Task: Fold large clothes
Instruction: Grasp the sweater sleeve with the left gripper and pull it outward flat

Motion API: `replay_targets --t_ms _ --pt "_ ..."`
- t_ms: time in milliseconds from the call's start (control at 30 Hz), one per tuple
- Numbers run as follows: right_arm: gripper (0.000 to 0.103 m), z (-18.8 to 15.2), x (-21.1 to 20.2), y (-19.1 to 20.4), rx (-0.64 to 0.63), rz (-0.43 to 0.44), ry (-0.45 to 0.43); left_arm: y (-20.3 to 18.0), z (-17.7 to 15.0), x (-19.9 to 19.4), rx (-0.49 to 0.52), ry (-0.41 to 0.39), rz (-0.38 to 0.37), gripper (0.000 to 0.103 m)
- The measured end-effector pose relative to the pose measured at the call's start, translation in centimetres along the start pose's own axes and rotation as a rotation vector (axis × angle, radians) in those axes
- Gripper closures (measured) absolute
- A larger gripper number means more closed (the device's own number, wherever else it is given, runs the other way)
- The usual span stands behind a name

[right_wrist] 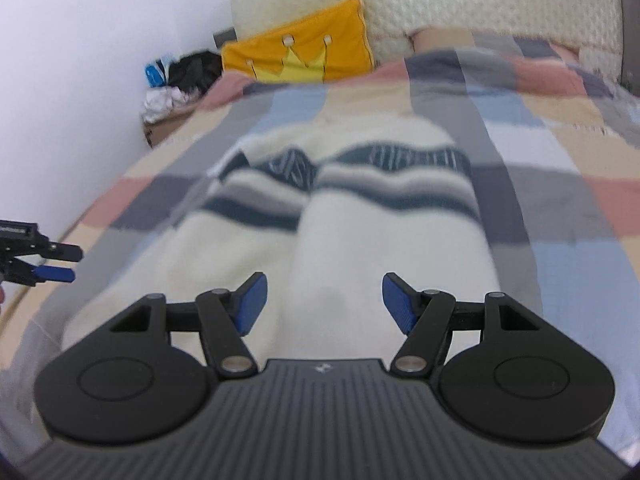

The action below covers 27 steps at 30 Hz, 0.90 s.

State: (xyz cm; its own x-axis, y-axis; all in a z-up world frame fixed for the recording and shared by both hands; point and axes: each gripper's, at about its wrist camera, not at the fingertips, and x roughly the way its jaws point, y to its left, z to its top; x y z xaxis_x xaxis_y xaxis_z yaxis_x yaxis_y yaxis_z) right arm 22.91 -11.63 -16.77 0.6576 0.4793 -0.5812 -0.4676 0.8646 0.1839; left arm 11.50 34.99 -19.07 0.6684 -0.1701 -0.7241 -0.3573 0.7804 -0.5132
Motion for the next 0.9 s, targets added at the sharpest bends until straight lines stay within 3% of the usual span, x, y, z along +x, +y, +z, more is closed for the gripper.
replay_targets --t_ms 233,300,400,467,500,567,700,900 --pt "0.037 -1.1 1.4 -1.2 0.051 0.036 0.015 1.8 -1.3 1.9 0.014 0.083 0.006 0.034" --pt "0.037 -1.5 2.0 -1.2 0.043 0.035 0.023 1.8 -1.5 3.1 0.012 0.113 0.005 0.041" --pt "0.037 -1.8 2.6 -1.0 0.031 0.031 0.031 2.1 -1.9 4.6 0.033 0.146 0.015 0.059" --pt "0.037 -1.8 2.8 -0.9 0.033 0.032 0.036 2.6 -2.1 5.4 0.026 0.163 0.011 0.082" --pt "0.037 -1.9 2.8 -0.9 0.036 0.033 0.037 2.8 -2.1 5.5 0.024 0.162 0.004 0.085" --pt "0.037 -1.9 2.9 -0.9 0.04 0.03 0.038 3.1 -2.0 5.5 0.026 0.152 -0.021 0.095" --pt "0.037 -1.9 2.6 -0.6 0.041 0.011 0.037 4.0 -0.7 3.9 0.007 0.11 -0.061 0.097" --pt "0.037 -1.6 2.2 0.3 0.036 0.016 0.032 6.2 5.2 -1.2 -0.066 -0.06 -0.055 0.098"
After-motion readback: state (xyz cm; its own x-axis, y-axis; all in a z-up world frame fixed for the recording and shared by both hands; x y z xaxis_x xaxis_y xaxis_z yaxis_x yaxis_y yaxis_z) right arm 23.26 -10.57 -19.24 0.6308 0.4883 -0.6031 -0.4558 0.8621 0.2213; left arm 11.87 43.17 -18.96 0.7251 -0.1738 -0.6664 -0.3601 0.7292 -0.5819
